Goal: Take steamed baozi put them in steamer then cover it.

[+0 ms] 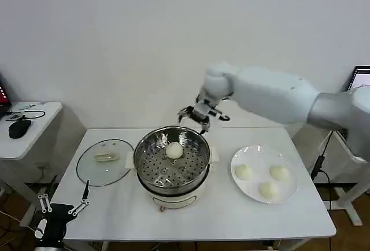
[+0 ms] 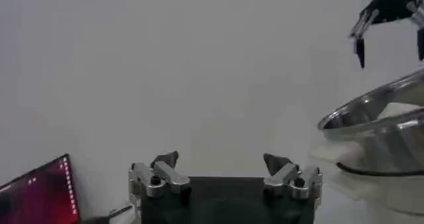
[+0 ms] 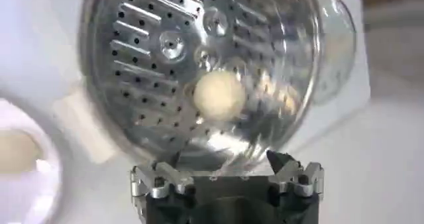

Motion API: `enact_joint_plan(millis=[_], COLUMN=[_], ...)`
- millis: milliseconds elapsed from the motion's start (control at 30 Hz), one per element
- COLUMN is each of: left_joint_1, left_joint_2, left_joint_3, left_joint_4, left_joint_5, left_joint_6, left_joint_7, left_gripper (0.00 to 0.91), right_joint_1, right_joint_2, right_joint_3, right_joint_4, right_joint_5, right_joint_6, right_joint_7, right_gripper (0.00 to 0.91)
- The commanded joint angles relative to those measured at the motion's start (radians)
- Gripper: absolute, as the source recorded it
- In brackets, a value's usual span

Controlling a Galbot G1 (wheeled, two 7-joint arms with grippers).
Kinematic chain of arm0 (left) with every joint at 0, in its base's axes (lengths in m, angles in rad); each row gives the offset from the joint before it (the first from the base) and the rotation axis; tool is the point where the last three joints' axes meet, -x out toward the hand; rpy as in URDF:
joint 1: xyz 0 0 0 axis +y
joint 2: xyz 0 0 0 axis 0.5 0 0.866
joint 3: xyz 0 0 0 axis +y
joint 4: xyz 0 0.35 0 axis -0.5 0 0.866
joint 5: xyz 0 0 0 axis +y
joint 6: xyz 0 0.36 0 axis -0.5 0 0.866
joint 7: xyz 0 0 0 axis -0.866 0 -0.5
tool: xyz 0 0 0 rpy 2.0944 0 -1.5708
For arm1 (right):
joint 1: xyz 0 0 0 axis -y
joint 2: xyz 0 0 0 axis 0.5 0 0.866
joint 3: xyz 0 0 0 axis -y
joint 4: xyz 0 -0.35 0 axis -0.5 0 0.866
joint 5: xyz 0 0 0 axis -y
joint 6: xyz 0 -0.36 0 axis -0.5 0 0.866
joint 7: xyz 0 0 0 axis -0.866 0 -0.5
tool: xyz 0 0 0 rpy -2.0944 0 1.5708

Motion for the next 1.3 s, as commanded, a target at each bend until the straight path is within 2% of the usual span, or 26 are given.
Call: enact_joint_plan(millis=[33,100,400,533,867,1300], left_joint_1=[0.001,0.002,0.01,0.011,0.009,-0.008], left_joint_2=[0.002,0.002,0.004,0.003,-0.007,0.011], left_joint_3=[0.005,0.007,0.01,0.008,0.002,0.0], left_joint_4=[0.002,0.003,-0.001,0.0,-0.005,-0.02], left_joint_5=[0.0,0.0,-0.004,-0.005,-0.004,-0.04], left_joint_6=[-0.002,-0.004,-0.008,-0.009,-0.008,-0.012], left_joint_7=[0.0,0.0,-0.001,-0.002,-0.002,0.011], left_gripper=[0.907,0.907,0.907,0.907,0.907,0.907], right_joint_1=[0.015,-0.015,-0.119,-0.176,-0.291,-0.38], right_joint_2=[-0.202,-0.229,-0.266,-0.248,-0.18,-0.159], right_joint_3=[-0.091,-0.108,-0.119,-0.103,-0.035,0.038], right_joint_4=[-0.035,-0.054,-0.033,-0.051,-0.193,-0.23], right_joint_5=[0.331,0.277,0.225,0.209,0.106,0.073], right_joint_6=[-0.215,-0.222,-0.274,-0.287,-0.262,-0.258], right_joint_7=[-0.043,-0.055,-0.043,-0.039,-0.052,-0.044], right_gripper=[0.907,0.907,0.907,0.907,0.907,0.907])
